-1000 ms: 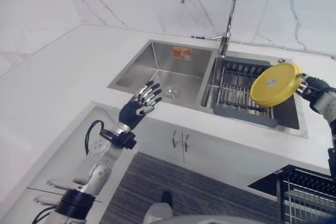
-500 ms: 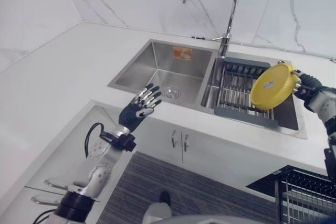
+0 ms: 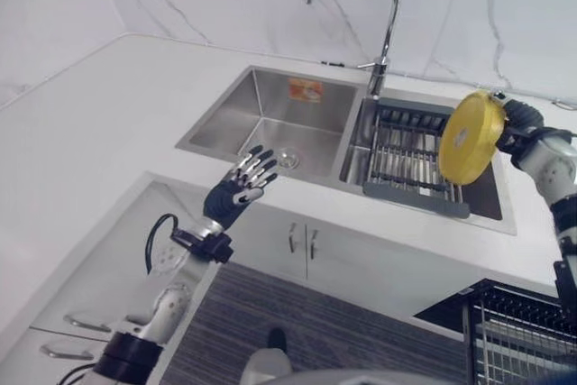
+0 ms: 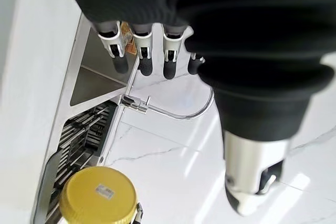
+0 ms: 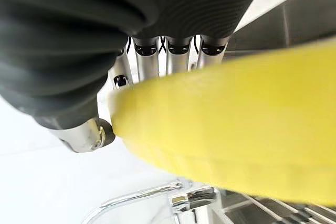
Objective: Place the dishes in the dishwasher.
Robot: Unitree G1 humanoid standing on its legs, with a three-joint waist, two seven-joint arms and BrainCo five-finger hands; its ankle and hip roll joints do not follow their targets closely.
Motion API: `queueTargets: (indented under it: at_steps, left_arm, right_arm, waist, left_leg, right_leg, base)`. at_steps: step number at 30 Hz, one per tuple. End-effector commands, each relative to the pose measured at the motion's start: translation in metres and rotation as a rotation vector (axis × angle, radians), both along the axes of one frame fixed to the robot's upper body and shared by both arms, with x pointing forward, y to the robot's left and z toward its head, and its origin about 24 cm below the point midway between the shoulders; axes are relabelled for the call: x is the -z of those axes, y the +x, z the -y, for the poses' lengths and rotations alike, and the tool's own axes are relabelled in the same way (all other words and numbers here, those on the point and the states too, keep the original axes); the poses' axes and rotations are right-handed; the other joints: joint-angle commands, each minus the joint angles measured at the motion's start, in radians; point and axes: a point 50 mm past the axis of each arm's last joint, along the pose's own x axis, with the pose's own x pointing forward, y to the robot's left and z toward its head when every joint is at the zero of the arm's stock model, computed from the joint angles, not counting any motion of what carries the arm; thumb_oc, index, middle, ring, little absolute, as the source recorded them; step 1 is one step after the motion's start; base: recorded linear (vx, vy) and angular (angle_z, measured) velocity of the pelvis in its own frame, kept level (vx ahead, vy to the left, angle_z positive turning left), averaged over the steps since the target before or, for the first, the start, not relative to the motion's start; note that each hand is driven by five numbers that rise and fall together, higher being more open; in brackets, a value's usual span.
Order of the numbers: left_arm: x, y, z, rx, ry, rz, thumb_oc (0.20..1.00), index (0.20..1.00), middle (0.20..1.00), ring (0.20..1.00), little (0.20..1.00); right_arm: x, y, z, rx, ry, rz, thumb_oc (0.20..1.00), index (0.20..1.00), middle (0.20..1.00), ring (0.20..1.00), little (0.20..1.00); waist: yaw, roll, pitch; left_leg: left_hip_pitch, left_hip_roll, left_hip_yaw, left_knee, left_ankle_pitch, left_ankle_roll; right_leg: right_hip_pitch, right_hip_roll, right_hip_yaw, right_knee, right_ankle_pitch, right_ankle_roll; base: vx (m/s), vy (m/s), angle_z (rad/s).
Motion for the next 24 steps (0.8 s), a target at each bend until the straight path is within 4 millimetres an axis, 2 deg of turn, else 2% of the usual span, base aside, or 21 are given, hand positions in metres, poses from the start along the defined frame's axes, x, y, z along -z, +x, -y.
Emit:
queueTargets:
  at_steps: [1, 7, 16, 21, 24]
  left_arm:
    - [-0.01, -0.001, 0.01, 0.045, -0.022, 0.101, 1.0, 1.0, 1.0, 1.0, 1.0]
    - [-0.01, -0.003, 0.011, 0.043, -0.024, 0.109, 1.0, 1.0, 1.0, 1.0, 1.0]
    - [-0.011, -0.004, 0.008, 0.02, -0.02, 0.125, 1.0, 1.0, 1.0, 1.0, 1.0]
    - [-0.01, -0.006, 0.005, 0.004, -0.029, 0.122, 1.0, 1.0, 1.0, 1.0, 1.0]
    - [-0.006, -0.01, 0.007, 0.01, -0.04, 0.117, 1.0, 1.0, 1.0, 1.0, 1.0]
  right_arm:
    - [-0.063, -0.007, 0.01, 0.02, -0.025, 0.273, 0.2, 0.2, 0.2, 0.2, 0.2]
    - [-0.079, -0.013, 0.001, -0.027, -0.013, 0.35, 0.2, 0.2, 0.2, 0.2, 0.2]
    - [-0.084, -0.022, -0.012, -0.094, 0.04, 0.421, 0.2, 0.2, 0.2, 0.2, 0.2]
    - [-0.079, -0.029, -0.022, -0.157, 0.069, 0.422, 0.2, 0.2, 0.2, 0.2, 0.2]
    - [-0.077, -0.035, -0.023, -0.193, 0.12, 0.418, 0.2, 0.2, 0.2, 0.2, 0.2]
  waist:
    - [0.008, 0.008, -0.034]
    - [-0.015, -0.001, -0.044]
    - [-0.043, -0.005, -0.053]
    - [-0.063, -0.012, -0.051]
    - [-0.078, -0.014, -0.043]
  left_leg:
    - [0.058, 0.027, 0.071, 0.027, -0.134, -0.048]
    - [0.071, 0.03, 0.083, 0.019, -0.134, -0.049]
    - [0.073, 0.047, 0.11, 0.026, -0.13, -0.059]
    - [0.052, 0.075, 0.135, 0.061, -0.125, -0.073]
    - [0.019, 0.105, 0.155, 0.127, -0.096, -0.091]
  right_leg:
    - [-0.032, 0.006, -0.011, 0.06, -0.114, -0.062]
    - [-0.031, 0.011, 0.005, 0.048, -0.107, -0.06]
    - [-0.031, 0.022, 0.019, 0.025, -0.098, -0.064]
    - [-0.038, 0.029, 0.028, 0.007, -0.088, -0.074]
    - [-0.045, 0.043, 0.039, 0.0, -0.094, -0.089]
  base:
    - [-0.04, 0.001, -0.16]
    - [-0.04, -0.005, -0.03]
    - [-0.07, -0.051, -0.09]
    - [-0.1, -0.117, -0.1]
    - [-0.12, -0.07, -0.12]
